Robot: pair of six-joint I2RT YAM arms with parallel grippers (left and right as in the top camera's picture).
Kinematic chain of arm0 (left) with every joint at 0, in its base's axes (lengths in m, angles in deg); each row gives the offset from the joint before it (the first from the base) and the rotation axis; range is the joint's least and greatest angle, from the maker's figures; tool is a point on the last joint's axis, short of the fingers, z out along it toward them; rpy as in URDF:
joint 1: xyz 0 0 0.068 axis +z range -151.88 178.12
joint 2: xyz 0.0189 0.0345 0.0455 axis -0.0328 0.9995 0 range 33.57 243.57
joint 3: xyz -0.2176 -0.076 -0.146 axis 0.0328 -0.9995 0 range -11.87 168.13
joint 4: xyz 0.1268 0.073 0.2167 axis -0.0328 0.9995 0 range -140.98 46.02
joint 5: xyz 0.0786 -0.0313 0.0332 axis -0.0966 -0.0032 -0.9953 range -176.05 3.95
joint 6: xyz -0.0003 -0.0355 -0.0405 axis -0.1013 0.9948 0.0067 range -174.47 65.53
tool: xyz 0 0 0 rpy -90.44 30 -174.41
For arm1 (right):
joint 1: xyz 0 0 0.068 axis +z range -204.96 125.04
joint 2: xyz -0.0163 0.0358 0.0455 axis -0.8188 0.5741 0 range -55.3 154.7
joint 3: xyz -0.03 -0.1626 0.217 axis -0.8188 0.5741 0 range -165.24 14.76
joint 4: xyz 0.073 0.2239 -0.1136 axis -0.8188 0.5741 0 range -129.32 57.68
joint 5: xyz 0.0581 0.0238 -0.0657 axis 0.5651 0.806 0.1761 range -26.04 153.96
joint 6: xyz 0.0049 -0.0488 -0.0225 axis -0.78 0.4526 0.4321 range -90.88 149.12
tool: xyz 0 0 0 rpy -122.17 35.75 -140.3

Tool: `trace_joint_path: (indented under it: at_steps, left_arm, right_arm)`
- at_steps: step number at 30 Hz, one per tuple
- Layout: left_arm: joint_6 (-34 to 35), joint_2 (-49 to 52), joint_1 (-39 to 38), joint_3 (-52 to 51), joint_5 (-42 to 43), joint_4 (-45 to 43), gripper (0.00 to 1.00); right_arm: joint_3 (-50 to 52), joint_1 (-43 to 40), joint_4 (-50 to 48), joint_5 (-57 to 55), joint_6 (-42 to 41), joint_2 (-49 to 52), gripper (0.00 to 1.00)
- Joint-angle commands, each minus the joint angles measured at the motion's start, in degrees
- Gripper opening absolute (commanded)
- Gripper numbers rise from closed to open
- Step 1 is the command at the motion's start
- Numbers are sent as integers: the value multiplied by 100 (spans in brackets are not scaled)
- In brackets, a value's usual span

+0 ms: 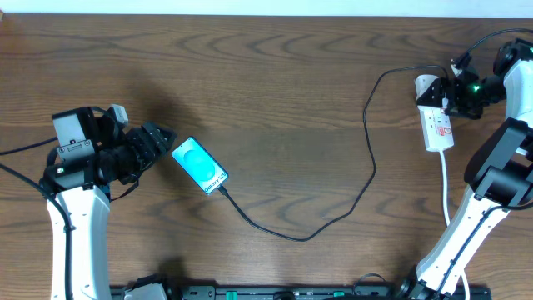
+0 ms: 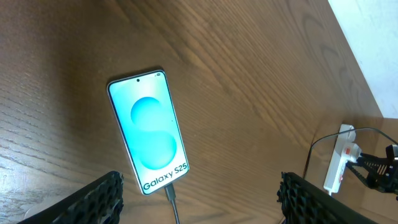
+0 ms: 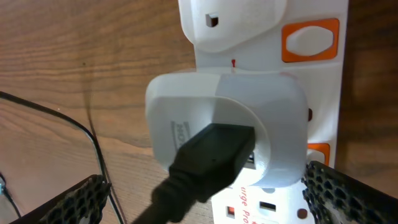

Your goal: Plug charger to phone and switch on socket

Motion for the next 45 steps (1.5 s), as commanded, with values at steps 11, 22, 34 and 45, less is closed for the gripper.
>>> trace_joint_path:
  at_steps: [11,22,34,45]
  left_arm:
    - [-74,28,28,-2,-35,20,81]
    - [-74,28,28,-2,-33,22,81]
    - [-74,28,28,-2,-33,46,81]
    - [-76,28,28,-2,-33,63,81]
  right_arm:
    - [-74,79,-70,337,-216,31,99]
    - [-74,142,-74,334,-299,31,99]
    - [-74,354,-118,334,-369,63,99]
    - [-55,374,-122,345,-494,144,99]
